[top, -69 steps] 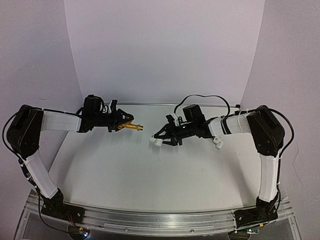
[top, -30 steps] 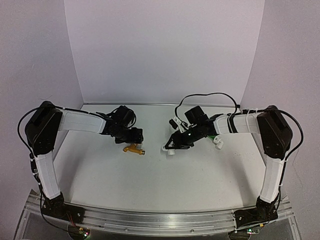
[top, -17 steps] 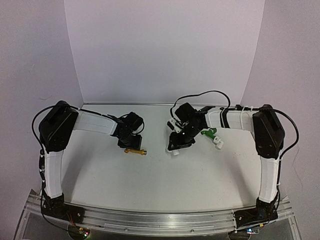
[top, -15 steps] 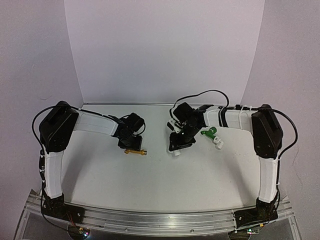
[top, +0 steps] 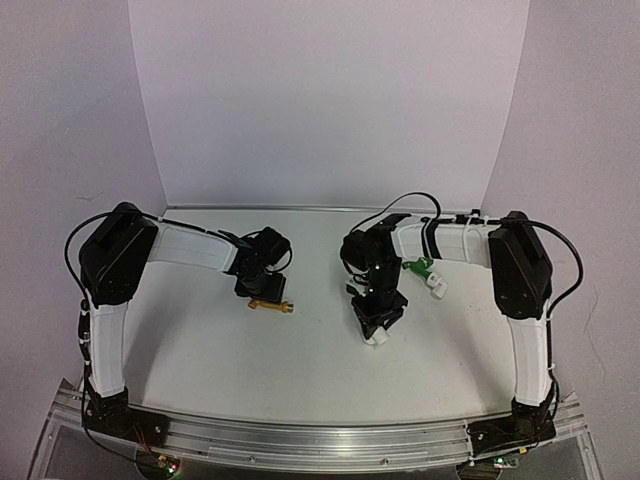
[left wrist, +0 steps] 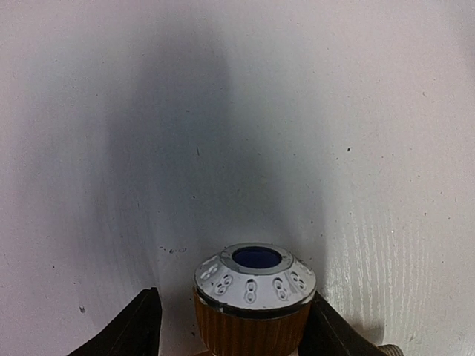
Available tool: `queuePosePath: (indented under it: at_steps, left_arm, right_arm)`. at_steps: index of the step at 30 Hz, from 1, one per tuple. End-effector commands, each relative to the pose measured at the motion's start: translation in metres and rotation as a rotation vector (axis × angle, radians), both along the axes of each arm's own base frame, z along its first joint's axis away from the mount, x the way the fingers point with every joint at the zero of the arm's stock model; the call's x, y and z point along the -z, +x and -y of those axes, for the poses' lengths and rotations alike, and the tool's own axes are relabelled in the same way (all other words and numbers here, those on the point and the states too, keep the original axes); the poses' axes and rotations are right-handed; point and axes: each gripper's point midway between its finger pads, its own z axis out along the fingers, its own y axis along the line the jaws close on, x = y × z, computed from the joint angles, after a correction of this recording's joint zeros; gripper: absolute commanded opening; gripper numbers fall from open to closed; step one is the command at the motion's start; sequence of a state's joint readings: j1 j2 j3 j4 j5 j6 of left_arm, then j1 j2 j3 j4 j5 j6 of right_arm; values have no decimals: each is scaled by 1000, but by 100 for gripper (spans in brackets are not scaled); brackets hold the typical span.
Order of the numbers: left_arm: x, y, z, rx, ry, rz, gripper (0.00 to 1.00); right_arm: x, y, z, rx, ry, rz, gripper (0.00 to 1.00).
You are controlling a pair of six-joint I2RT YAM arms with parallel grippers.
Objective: Install the water faucets
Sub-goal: Place the adaptor at the center of the board, then pick up the adaptor from the center of the board.
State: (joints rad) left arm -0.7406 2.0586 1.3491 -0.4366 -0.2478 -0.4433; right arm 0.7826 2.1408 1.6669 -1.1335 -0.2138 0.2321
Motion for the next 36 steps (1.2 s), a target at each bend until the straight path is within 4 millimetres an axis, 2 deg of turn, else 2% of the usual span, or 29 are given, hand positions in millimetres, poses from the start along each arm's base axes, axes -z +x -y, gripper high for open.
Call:
queuePosePath:
  at_steps: [1, 4, 9, 10, 12, 17, 23, 27, 36]
  left_arm:
    - [9, -4, -8, 11, 54, -28, 65]
    - [9, -6, -9, 8, 52, -31, 68]
    - [6, -6, -8, 8, 43, -31, 75]
    - [6, -6, -7, 8, 37, -32, 77]
    - [5, -6, -5, 10, 29, -34, 79]
    - [4, -5, -2, 11, 15, -38, 79]
    - [6, -6, 0, 11, 4, -47, 70]
    - [7, -6, 0, 13, 5, -51, 69]
    - [9, -8, 2, 15, 0, -61, 73]
  right_arm:
    - [17, -8, 12, -14, -85, -52, 23]
    - [24, -2, 19, -9, -125, -18, 37]
    - [21, 7, 17, 22, -127, 78, 71]
    - [19, 6, 15, 27, -122, 95, 76]
    - [15, 3, 12, 40, -99, 118, 80]
    - [7, 6, 7, 118, -24, 207, 78]
    - [-2, 9, 1, 140, 41, 284, 66]
    - [-15, 12, -4, 144, 81, 326, 64]
    - [-2, 3, 6, 149, 45, 295, 63]
